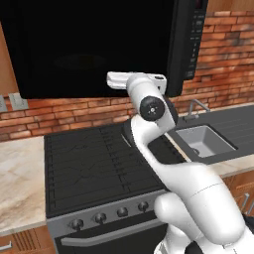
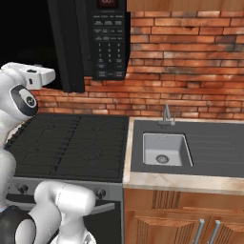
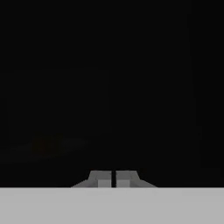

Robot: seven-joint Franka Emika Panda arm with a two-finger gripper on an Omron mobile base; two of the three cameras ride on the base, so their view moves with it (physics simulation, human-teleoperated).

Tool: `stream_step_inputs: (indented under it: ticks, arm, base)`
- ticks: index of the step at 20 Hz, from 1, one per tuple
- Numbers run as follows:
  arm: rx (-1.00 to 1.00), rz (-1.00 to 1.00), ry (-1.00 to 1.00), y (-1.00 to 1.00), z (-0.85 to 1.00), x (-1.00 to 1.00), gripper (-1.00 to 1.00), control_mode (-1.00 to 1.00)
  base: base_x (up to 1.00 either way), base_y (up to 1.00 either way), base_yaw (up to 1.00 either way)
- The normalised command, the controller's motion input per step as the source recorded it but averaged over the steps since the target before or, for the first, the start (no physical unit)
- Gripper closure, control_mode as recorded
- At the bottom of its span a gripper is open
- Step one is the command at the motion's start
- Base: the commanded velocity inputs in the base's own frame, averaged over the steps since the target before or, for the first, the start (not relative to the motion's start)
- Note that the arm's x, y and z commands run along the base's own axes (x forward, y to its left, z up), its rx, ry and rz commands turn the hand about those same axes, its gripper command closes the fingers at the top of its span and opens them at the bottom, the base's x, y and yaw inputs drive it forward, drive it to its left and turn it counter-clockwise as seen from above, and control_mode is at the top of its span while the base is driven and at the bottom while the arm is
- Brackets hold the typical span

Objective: Pick the cheese from the counter and place it in the microwave. Then turn on the microwave.

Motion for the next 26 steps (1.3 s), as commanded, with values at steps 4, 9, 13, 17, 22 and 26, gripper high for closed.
stream_step_inputs:
  ticks: [4,9,13,17,22,26]
  arm:
    - [0.00,0.17,0.03,0.00,0.05,0.52,1.00,-1.00]
    - [0.00,0.14,0.04,0.00,0.15,0.31,1.00,-1.00]
    - [0.00,0.13,0.05,0.00,0.20,0.21,1.00,-1.00]
    - [0.00,0.12,0.03,0.00,0.26,0.21,1.00,-1.00]
    - [0.00,0.10,0.02,0.00,0.31,0.21,1.00,-1.00]
    - [0.00,0.09,0.03,0.00,0.28,0.26,1.00,-1.00]
  base:
    - [0.00,0.00,0.00]
    - [0.00,0.00,0.00]
    - [0.00,0.00,0.00]
    - [0.00,0.00,0.00]
    - [0.00,0.00,0.00]
    - [0.00,0.00,0.00]
